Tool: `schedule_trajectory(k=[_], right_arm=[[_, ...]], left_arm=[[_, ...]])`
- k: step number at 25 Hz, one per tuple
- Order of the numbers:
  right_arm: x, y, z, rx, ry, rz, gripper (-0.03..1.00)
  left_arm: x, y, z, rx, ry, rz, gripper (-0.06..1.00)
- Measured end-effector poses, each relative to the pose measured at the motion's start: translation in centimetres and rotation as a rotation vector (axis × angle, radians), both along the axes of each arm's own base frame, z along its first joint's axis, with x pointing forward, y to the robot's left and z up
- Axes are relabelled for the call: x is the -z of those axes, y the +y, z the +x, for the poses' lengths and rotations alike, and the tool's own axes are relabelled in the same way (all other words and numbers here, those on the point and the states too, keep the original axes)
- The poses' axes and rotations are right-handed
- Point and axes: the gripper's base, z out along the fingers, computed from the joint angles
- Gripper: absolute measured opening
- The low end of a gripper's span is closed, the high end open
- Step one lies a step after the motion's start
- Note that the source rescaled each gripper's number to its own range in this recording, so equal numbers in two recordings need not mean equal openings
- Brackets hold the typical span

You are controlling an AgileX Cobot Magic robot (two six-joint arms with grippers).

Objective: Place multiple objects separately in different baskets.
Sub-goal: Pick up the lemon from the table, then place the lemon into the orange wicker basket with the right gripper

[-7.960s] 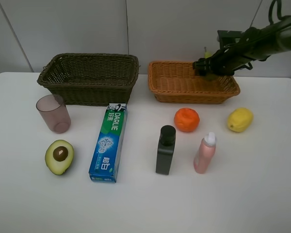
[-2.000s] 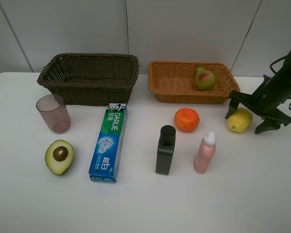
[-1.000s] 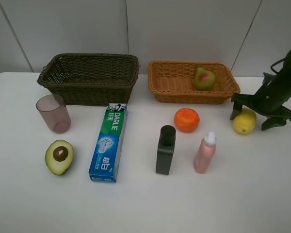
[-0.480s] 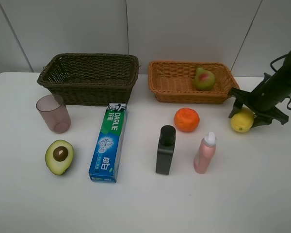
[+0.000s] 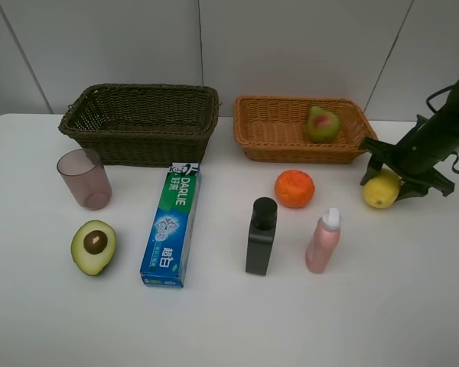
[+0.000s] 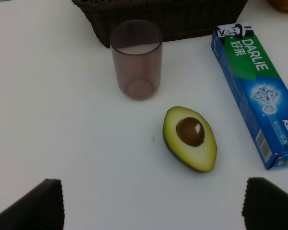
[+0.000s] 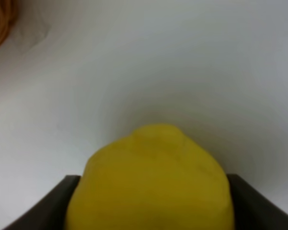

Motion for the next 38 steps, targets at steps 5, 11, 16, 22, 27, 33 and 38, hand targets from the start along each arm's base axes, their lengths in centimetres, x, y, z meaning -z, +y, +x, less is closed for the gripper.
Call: schedule_trajectory(k=[5,11,16,22,27,33,38], right_arm=[[-0.2,0.1,-0.2,-0.004,0.016,0.005,0.42],[-1.4,0.3,-0.9,-0.016,0.053,0.024,0.42],[-2.6,0.6,-1.5,-0.016,0.083,0.055,0.42],[-5.3,1.2,-2.2,-0.03,0.048,0.074,0.42],[-7.5,1.7,-2.5,-0.061,-0.02,0.113,0.42],[-10.0,2.3,-1.6,-0.123,-0.11,0.173,0.42],[-12.9,2.8,0.1,-0.214,-0.238,0.181,0.42]], left_arm=[[0.0,0.0,0.0,0.0,0.0,0.0,0.98],[0.0,0.0,0.0,0.0,0.0,0.0,0.98],[0.0,0.0,0.0,0.0,0.0,0.0,0.98],[0.0,0.0,0.0,0.0,0.0,0.0,0.98],[0.0,0.0,0.0,0.0,0.0,0.0,0.98],[0.0,0.0,0.0,0.0,0.0,0.0,0.98],[0.0,0.0,0.0,0.0,0.0,0.0,0.98]])
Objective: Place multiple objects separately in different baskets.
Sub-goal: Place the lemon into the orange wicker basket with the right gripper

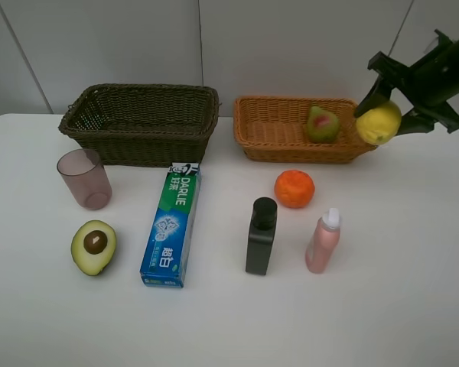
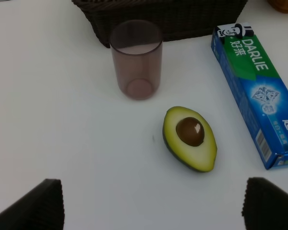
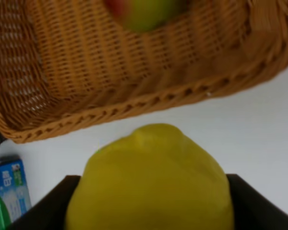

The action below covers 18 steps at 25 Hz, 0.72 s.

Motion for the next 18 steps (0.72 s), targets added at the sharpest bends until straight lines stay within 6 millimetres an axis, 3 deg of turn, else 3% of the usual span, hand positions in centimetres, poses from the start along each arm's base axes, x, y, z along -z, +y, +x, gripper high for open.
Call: schedule_trajectory(k=[8,14,18], right_arm=[[-3.0,3.4,2.6,-0.149,-0.267,-0.125,0.42],[-1.8,6.7,5.1,-0.204,-0.376,-0.196,0.42],[0.1,7.9,7.1,-0.216,-0.387,-0.208,0.41]], left_arm=[[0.0,0.0,0.0,0.0,0.0,0.0,0.98],[0.0,0.0,0.0,0.0,0.0,0.0,0.98],[0.0,0.0,0.0,0.0,0.0,0.0,0.98]])
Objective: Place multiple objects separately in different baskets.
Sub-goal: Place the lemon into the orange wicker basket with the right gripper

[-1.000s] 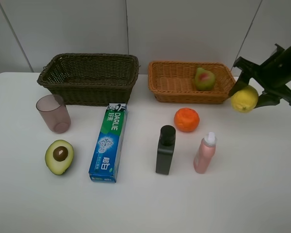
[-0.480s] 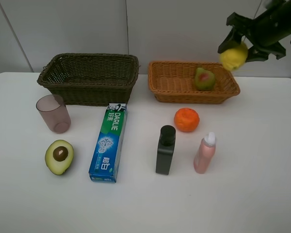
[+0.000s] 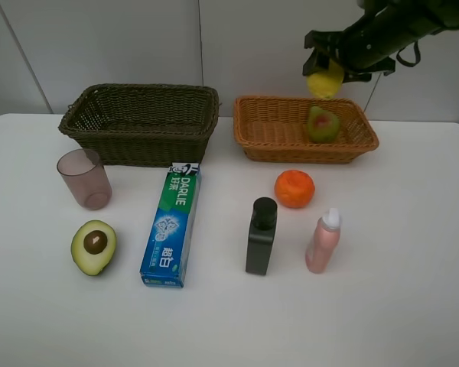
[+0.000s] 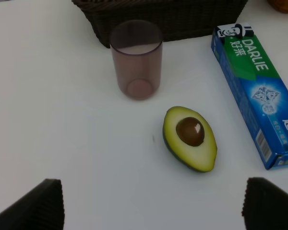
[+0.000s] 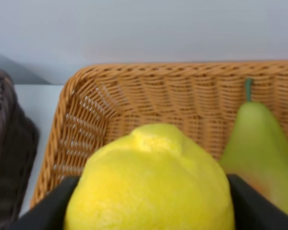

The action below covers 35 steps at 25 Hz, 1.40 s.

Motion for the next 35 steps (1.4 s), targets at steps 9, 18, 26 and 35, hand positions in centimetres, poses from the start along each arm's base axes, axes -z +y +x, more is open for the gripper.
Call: schedule_trajectory(k=[9,18,26,35], right_arm=[[5.4,0.8,3.7,-0.016,0.052,-0.03,0.41],[6.7,1.1,4.3,-0.007,0.048,-0.026,0.41],[6.7,1.3,4.2,-0.009,0.05,-0.022,0.41],[6.7,1.3,4.3,-0.006,0.047,-0.017,0.42]], left_arm=[[0.0,0.0,0.0,0.0,0.0,0.0,0.98],[0.0,0.0,0.0,0.0,0.0,0.0,0.98],[0.0,0.0,0.0,0.0,0.0,0.0,0.98],[0.0,0.0,0.0,0.0,0.0,0.0,0.98]])
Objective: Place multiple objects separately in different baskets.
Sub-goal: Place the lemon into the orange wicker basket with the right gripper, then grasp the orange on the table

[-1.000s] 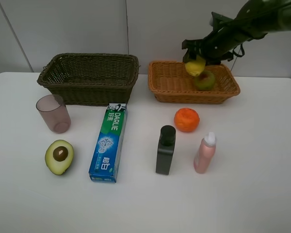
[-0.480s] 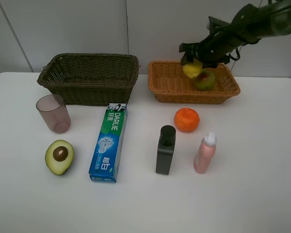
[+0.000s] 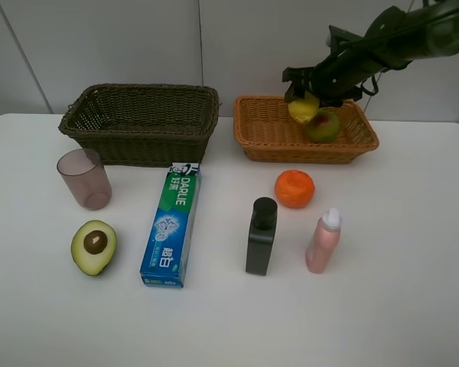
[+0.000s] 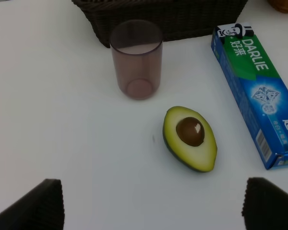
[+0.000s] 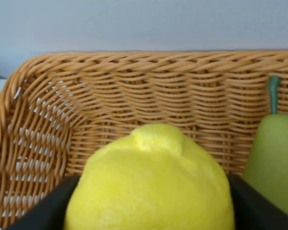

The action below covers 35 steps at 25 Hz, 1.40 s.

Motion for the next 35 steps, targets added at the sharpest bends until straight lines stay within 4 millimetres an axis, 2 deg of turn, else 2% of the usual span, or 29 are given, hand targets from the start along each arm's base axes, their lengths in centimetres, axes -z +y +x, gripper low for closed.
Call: schedule_trajectory(k=[1,2,5,6,8,15,29,35], right_arm=[[0.0,0.0,0.0,0.001,-0.002,0.0,0.46],[0.0,0.0,0.0,0.001,-0.003,0.0,0.54],[0.0,0.0,0.0,-0.001,-0.006,-0.007,0.86],[0.0,0.0,0.0,-0.002,-0.007,-0.009,0.91],[0.0,0.0,0.0,-0.002,-0.007,-0.009,0.96],[0.0,0.5,-0.1,-0.014,-0.009,-0.011,1.0],[-0.1,0.7,-0.1,0.005,0.007,0.036,1.0],[-1.8,0.9,-1.0,-0.027,0.036,0.047,1.0]], left_arm=[[0.0,0.0,0.0,0.0,0.0,0.0,0.98],[0.0,0.0,0.0,0.0,0.0,0.0,0.98],[0.0,0.0,0.0,0.0,0.0,0.0,0.98],[0.0,0.0,0.0,0.0,0.0,0.0,0.98],[0.0,0.0,0.0,0.0,0.0,0.0,0.98],[0.0,0.0,0.0,0.0,0.0,0.0,0.98],[0.0,0.0,0.0,0.0,0.0,-0.001,0.98],[0.0,0.0,0.0,0.0,0.0,-0.001,0.98]])
